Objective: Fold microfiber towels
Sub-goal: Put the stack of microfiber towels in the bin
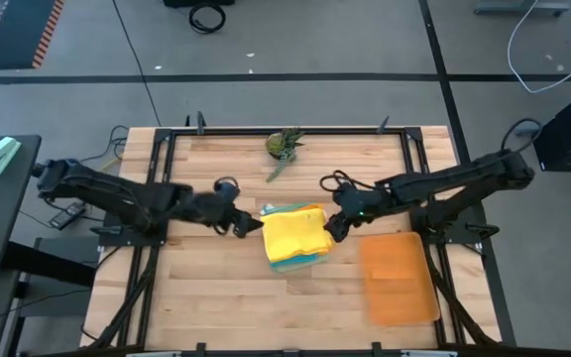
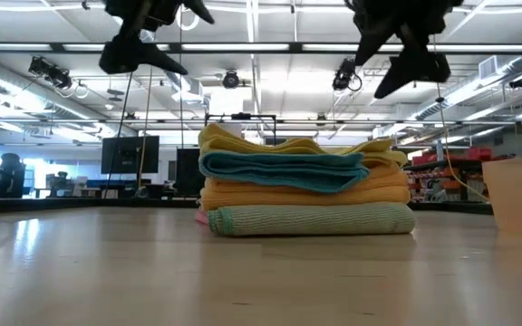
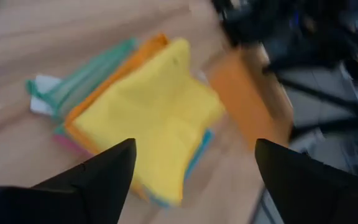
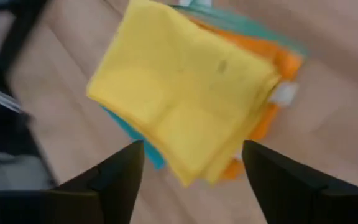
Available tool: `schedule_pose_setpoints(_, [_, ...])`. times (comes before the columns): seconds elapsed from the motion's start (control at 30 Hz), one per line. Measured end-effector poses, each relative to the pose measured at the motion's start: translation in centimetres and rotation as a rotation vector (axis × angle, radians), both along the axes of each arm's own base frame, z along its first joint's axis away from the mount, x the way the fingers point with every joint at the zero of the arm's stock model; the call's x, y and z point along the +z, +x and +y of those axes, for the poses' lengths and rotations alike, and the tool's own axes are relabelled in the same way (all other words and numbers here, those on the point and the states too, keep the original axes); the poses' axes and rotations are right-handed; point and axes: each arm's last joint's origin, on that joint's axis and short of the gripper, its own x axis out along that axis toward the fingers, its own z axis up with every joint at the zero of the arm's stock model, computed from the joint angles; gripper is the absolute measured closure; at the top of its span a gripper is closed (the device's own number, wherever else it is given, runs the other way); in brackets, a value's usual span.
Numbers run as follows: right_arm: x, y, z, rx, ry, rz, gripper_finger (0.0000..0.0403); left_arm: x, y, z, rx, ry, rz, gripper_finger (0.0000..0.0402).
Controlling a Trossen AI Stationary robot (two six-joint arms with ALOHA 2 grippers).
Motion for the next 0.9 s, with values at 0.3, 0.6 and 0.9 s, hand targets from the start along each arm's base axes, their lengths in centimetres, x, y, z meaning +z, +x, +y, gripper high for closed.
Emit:
schedule_pose_setpoints(0.3, [-5.0,-0.3,0.5,-0.171,0.149,-0.003,0.0088,-5.2,2.3,-3.6,0.245,-0.024,0.112,0.0061])
schedule_pose_setpoints(0.6, [-5.8,0.3,0.2,-0.221,0.087,0.011,0.0079,-9.4,3.1,-4.5,0.317,-0.125,0.117,0.006])
schedule_pose_setpoints(0.9, [-6.5,1.3,-0.2,-0.181,0.088,0.014,0.0078,-14.0,0.5,-3.7,0.388,-0.301,-0.026,0.0061])
